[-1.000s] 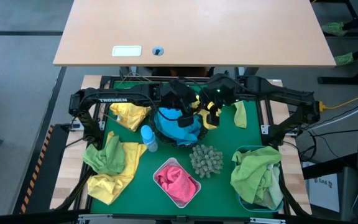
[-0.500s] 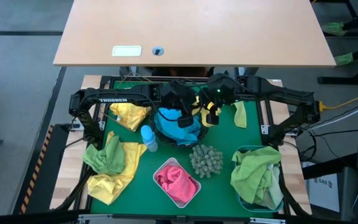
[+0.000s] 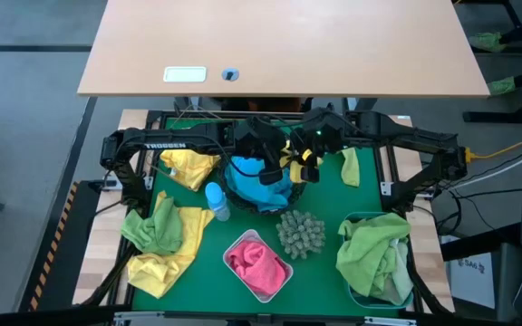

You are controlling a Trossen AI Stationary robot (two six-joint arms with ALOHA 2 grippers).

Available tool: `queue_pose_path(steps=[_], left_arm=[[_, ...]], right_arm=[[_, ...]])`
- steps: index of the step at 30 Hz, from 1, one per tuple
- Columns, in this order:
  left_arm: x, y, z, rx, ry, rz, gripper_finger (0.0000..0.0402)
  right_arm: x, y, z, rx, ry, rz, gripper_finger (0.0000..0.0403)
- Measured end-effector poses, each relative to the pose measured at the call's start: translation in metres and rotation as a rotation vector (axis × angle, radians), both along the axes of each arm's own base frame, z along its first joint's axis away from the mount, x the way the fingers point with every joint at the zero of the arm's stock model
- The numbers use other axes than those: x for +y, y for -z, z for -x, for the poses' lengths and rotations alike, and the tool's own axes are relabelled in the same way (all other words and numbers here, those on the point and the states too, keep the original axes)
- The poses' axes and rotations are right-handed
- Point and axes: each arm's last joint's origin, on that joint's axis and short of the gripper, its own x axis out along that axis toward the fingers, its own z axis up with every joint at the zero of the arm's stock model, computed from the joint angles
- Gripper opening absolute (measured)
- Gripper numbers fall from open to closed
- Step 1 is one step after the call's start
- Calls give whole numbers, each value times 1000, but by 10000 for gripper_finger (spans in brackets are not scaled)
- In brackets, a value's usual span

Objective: Sort microfiber towel by color & place in baskets
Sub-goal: Put the yellow microfiber cloth into the rectangular wire basket

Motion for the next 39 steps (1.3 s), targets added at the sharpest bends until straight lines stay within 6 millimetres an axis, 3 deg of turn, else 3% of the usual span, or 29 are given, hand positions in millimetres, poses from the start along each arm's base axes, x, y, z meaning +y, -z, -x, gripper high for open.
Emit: queue_pose_path(steps=[7,15,31,39], left_arm=[[1,-4,3,-2,-15,-11,12],[0,-39,32,-78,-96,-69,12],[-6,-131,140,-354,-393,-217,12],[-8,-142,184,-320,-532,-267,12]], right_arm=[[-3,3,4,56,73,77,202],[-4,11,16,207,156,108,220],[-3,15,22,279,158,96,220],[-3,15,22,279,152,87,220]])
